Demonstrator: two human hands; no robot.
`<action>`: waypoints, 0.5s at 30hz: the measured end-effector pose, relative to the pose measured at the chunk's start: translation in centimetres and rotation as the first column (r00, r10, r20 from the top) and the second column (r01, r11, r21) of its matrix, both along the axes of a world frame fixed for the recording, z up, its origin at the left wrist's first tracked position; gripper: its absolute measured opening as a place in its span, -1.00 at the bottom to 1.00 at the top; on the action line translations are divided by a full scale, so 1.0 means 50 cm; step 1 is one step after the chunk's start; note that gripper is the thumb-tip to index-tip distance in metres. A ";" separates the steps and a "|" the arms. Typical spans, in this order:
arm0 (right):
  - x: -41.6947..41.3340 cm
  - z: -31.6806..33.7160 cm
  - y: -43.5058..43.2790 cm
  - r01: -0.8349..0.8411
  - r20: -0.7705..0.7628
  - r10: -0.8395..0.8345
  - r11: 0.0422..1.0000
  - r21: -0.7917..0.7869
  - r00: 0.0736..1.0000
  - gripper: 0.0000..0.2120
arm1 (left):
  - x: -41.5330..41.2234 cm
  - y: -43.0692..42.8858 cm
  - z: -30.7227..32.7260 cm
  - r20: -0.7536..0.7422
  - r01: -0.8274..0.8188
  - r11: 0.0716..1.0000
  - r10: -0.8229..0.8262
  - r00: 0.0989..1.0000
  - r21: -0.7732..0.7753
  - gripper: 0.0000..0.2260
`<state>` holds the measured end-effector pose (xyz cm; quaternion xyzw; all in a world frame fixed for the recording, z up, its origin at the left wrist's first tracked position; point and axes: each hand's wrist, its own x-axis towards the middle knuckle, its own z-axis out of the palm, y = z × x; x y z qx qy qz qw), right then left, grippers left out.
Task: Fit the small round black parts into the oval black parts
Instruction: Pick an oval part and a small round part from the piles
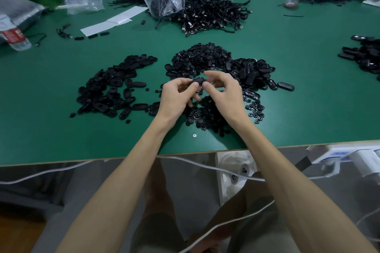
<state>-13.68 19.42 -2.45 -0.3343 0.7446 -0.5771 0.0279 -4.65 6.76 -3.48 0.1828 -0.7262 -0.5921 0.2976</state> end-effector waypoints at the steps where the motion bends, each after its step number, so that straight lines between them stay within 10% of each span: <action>1: -0.003 -0.001 0.000 0.002 0.012 -0.002 1.000 0.005 1.000 -0.83 | 0.000 0.002 0.001 0.017 0.008 1.000 -0.008 1.000 -0.021 -0.94; 15: 0.004 -0.004 -0.003 -0.033 0.033 0.032 0.999 0.031 0.999 -0.93 | 0.003 0.006 0.006 0.076 -0.007 0.997 0.013 0.997 -0.081 -0.94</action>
